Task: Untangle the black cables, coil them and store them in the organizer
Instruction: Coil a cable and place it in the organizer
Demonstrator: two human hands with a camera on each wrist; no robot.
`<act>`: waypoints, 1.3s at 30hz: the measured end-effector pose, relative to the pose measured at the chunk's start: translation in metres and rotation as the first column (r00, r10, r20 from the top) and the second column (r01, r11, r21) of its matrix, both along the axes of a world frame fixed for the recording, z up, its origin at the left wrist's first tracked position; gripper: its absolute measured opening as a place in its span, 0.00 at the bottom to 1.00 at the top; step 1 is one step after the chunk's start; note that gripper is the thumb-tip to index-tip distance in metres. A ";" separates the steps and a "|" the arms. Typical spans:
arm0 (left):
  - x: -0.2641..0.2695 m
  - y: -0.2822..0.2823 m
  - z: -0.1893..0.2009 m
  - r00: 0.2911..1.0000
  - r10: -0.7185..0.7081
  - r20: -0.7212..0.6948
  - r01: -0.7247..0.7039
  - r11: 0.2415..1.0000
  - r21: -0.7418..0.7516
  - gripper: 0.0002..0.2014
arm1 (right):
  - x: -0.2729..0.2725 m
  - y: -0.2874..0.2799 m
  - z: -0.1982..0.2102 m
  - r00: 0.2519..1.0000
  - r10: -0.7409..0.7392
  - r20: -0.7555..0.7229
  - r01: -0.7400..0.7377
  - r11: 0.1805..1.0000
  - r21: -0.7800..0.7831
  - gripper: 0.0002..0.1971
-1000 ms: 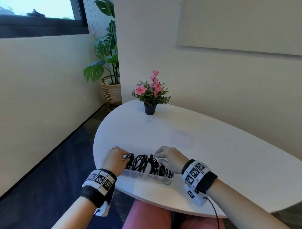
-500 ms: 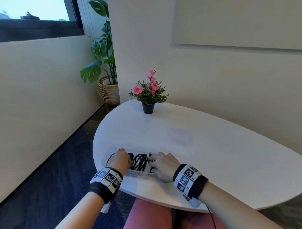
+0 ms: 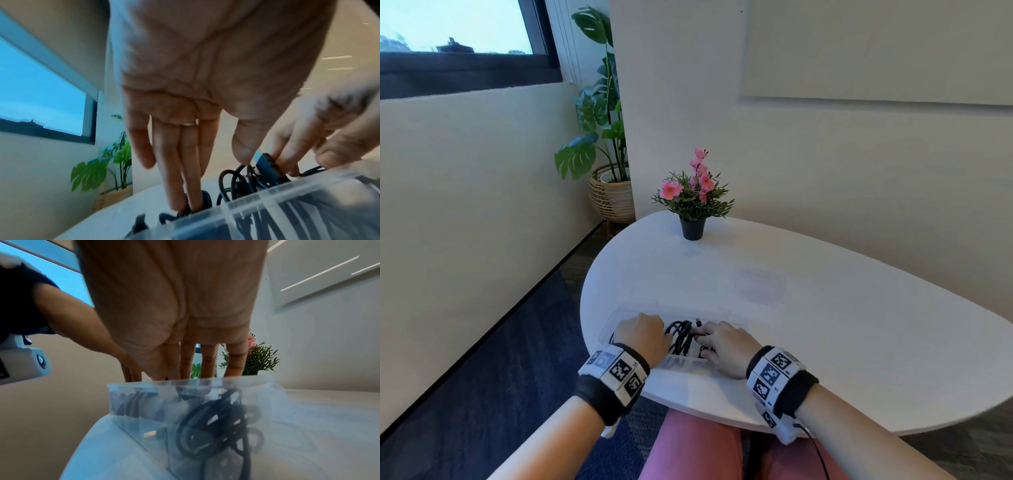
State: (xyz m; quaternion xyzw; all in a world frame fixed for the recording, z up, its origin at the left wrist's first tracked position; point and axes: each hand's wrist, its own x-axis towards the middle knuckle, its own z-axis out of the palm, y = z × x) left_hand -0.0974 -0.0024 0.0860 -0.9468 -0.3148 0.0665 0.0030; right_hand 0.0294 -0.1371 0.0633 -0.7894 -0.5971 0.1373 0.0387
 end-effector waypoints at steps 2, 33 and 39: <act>0.006 -0.011 0.000 0.995 -0.033 0.098 0.027 0.998 0.065 0.18 | 0.001 0.000 -0.001 1.000 -0.002 -0.015 0.003 1.000 0.026 0.17; 0.042 -0.001 -0.018 0.986 0.024 0.164 0.003 0.987 -0.164 0.09 | -0.004 0.019 -0.024 0.993 -0.110 -0.036 0.116 0.952 0.284 0.08; 0.040 0.000 -0.018 0.990 -0.023 0.137 0.050 0.980 -0.195 0.11 | -0.013 0.034 -0.017 0.976 -0.219 -0.011 0.219 0.969 0.115 0.06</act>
